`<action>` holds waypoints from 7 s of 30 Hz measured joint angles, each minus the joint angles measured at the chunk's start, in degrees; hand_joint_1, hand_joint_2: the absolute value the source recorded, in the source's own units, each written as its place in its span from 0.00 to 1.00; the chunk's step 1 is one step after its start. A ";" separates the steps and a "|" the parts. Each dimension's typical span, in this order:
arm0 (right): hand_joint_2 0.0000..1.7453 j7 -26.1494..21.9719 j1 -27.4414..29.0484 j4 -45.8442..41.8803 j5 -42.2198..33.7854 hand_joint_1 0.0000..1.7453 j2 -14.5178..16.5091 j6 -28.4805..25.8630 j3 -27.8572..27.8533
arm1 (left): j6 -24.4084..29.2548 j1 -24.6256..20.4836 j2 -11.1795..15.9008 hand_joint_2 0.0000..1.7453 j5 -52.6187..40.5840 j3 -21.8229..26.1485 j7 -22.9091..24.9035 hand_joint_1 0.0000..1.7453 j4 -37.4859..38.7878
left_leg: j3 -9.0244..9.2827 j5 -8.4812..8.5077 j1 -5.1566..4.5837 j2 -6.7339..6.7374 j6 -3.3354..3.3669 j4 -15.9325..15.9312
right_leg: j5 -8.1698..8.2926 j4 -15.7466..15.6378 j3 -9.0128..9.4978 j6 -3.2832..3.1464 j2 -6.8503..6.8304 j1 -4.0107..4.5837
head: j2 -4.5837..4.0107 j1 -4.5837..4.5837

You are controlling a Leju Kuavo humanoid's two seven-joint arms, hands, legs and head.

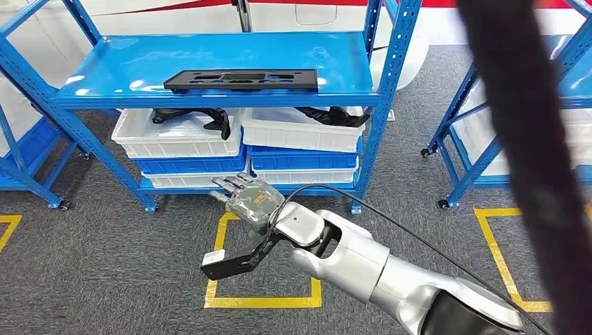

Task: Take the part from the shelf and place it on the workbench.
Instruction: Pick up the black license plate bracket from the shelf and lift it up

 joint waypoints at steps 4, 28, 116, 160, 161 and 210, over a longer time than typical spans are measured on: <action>1.00 1.59 -0.59 2.03 -2.57 0.00 0.07 0.31 0.37 | 0.13 0.17 0.00 0.00 0.52 -0.01 -0.13 0.00 0.03 | 0.00 0.00 0.00 0.00 0.00 0.00 | 0.00 0.00 0.00 0.00 0.00 0.00 | 0.00 0.00; 1.00 8.38 -2.33 7.93 -14.89 0.00 0.52 -8.43 -4.45 | 2.23 0.84 0.00 0.00 0.89 -0.01 -0.35 0.00 0.27 | -0.01 0.00 0.00 0.01 0.00 0.00 | 0.00 0.00 0.00 0.00 -0.01 0.00 | 0.00 0.00; 0.00 1.67 -0.99 -1.40 -11.81 0.00 2.38 -10.73 -3.83 | 3.91 0.17 -0.69 0.00 -1.47 -1.23 -0.97 0.00 0.84 | -2.41 -0.44 0.26 -1.61 1.84 2.68 | -1.27 10.47 -7.48 0.16 0.66 0.12 | 0.00 0.24; 1.00 5.30 -1.37 1.17 -13.29 0.00 3.21 -8.01 -3.61 | 4.27 0.21 -0.93 0.00 -1.43 -1.30 -0.97 0.00 0.97 | -11.40 -6.35 1.43 -1.72 -1.74 18.77 | 0.95 0.38 -2.23 -1.11 0.70 -0.18 | 0.00 -0.85; 1.00 5.31 -1.34 1.31 -13.39 0.00 3.22 -7.97 -3.61 | 4.27 0.21 -0.92 0.00 -1.43 -1.30 -0.97 0.00 0.97 | -10.24 -3.96 1.56 -1.71 -1.89 15.48 | 0.65 0.41 -1.84 -0.92 0.78 -0.26 | 0.00 -0.85; 1.00 5.42 -2.40 2.58 -12.64 0.00 5.67 -8.33 -3.46 | 4.62 0.33 -0.98 0.00 -1.50 -1.29 -1.12 0.00 1.02 | -0.97 -1.56 1.33 -2.24 0.14 2.13 | 1.70 2.14 -3.84 1.28 0.61 -0.33 | -0.07 -2.85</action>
